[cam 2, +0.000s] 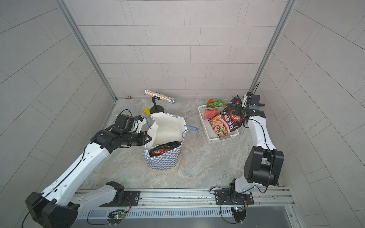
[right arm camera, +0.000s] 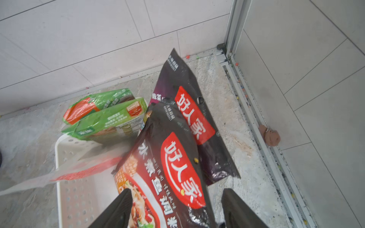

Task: Place the condiment packets inside the bag
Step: Pick up the condiment packet from the storage box.

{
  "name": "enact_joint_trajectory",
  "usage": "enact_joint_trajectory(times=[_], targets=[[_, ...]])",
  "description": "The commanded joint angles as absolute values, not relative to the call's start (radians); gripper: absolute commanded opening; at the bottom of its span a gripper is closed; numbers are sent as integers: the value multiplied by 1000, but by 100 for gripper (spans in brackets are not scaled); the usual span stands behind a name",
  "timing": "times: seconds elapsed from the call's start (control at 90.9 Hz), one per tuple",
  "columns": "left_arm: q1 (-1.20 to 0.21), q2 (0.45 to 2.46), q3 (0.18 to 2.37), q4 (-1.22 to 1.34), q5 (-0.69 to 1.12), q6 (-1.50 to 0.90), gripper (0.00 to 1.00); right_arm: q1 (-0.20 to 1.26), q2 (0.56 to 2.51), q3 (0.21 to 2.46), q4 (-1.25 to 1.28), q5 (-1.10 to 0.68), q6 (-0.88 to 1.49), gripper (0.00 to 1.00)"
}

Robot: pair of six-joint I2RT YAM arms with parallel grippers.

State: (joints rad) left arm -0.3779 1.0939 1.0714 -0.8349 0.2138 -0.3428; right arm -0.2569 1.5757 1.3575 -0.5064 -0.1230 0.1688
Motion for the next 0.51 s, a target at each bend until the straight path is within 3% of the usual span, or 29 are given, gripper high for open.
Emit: enact_joint_trajectory(times=[0.0,0.143,0.319,0.495], targets=[[-378,1108,1053,-857,197,-324,0,-276,1670,1396,-536,-190,157,73],[-378,1107,1050,-858,189,-325,0,-285,1739,1430,-563,-293,167,65],[-379,1116,1051,-860,187,-323,0,-285,1717,1347,-522,-343,195,65],[-378,1123,1053,-861,189,-322,0,-285,1672,1263,-470,-541,230,63]])
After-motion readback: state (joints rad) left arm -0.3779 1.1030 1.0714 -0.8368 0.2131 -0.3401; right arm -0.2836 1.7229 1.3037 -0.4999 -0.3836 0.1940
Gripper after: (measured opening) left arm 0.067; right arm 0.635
